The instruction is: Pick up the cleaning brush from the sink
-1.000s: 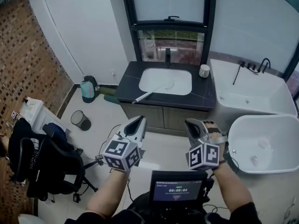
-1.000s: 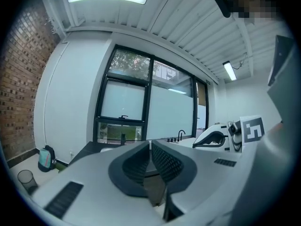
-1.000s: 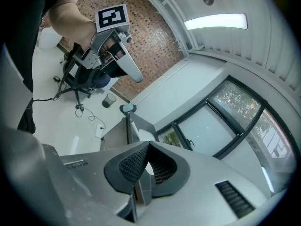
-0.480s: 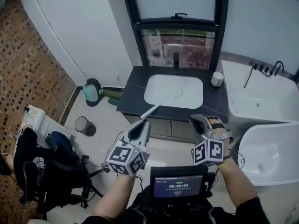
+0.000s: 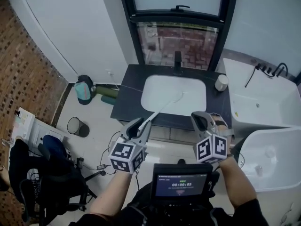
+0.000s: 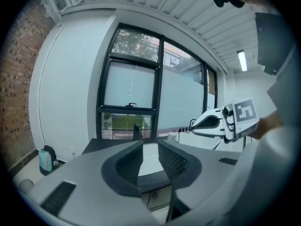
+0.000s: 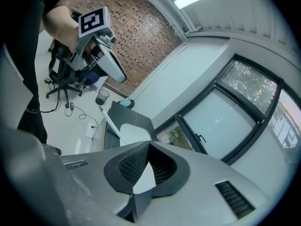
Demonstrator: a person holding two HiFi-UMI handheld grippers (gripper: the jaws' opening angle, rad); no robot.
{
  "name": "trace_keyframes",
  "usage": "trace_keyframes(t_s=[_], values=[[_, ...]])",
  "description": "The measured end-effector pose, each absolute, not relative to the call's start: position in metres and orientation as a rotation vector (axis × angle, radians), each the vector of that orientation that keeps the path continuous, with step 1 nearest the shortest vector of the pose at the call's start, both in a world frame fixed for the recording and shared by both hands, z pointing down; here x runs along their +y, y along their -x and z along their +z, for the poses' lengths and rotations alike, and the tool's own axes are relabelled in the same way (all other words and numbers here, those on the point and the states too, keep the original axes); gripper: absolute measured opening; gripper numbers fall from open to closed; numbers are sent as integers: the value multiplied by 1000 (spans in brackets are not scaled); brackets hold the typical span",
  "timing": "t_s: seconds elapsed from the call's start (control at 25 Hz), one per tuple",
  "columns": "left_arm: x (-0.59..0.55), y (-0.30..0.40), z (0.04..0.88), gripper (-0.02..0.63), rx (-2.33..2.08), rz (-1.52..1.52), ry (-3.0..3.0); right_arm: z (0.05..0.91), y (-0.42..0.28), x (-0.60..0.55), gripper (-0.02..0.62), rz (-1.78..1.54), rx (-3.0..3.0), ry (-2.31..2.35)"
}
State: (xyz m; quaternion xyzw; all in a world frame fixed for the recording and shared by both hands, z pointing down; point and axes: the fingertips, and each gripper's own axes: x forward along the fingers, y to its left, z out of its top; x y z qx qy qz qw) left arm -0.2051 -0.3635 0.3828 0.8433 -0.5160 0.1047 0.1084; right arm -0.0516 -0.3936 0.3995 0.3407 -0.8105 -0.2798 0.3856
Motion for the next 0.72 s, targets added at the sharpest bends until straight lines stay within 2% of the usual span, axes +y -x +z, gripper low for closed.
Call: trace_keyframes(t_s=[0.2,0.44,0.48,0.52,0.56,0.72], values=[[-430,189,381,107,-1532,447,-2486,411,37,-449,-6,-677,-2113,-812],[-511,157,428,129,-1382,981,-2532,430,29,-535,-6,-511,-2264,-840],[-525,155,439,144,-1325,1025,-2523,435,31,-550,-6,-473,-2283,-837],[-536,156,451,203,-1262,1049,-2499,439,33,-562,-6,-435,-2302,-836],[-545,159,463,233,-1208,1058,-2467,442,36,-574,-6,-403,-2314,-842],[-573,186,497,235,-1127,1095,-2364,455,42,-611,-6,-218,-2348,-945]])
